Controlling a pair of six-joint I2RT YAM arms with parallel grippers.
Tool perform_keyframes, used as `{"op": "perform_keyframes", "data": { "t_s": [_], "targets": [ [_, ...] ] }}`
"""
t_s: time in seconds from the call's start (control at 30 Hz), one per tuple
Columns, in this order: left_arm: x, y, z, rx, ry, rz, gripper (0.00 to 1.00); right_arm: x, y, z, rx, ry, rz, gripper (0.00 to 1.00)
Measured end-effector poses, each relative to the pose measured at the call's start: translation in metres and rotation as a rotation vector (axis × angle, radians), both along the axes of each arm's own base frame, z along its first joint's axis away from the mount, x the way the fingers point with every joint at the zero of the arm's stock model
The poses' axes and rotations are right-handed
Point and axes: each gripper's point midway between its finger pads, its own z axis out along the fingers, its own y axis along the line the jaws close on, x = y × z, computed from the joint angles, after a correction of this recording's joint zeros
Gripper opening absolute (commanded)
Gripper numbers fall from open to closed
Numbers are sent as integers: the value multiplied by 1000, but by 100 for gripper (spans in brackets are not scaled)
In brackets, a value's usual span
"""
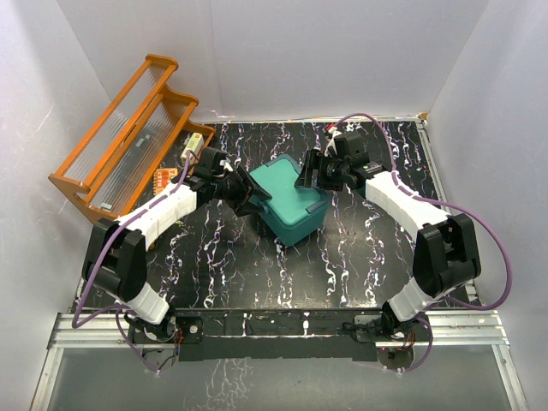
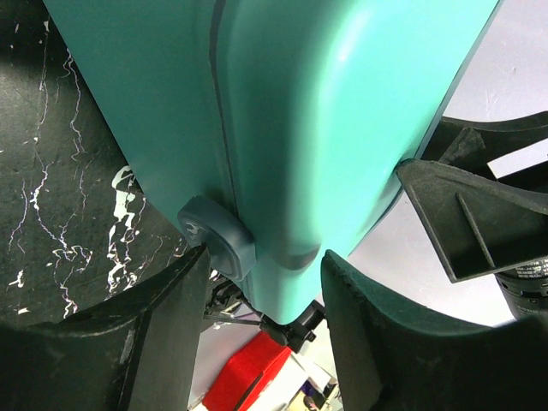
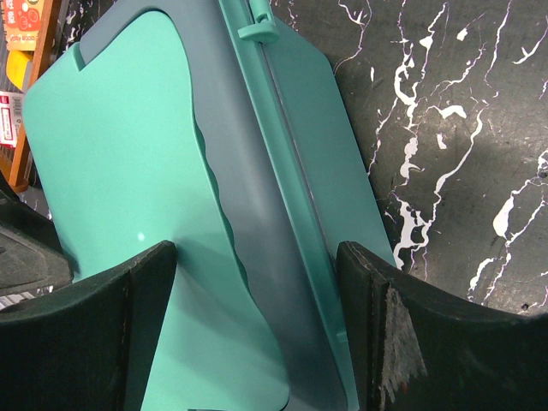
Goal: Organize the medicine kit
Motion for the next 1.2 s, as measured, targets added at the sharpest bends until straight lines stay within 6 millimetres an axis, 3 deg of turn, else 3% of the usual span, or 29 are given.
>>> {"op": "perform_keyframes", "data": {
  "t_s": [0.6, 0.9, 1.07, 1.2],
  "targets": [
    [5, -4, -8, -44, 7, 22, 56, 1, 1, -1, 13, 0, 16, 69],
    [9, 2, -12, 21, -52, 2, 79, 5, -1, 5, -26, 17, -17, 73],
    [14, 16, -8, 126, -124, -38, 94, 14, -6, 27, -73, -4, -75, 79],
    [16, 36, -1, 226, -205, -81, 99, 13, -20, 43, -101, -32, -139, 81]
  ]
}}
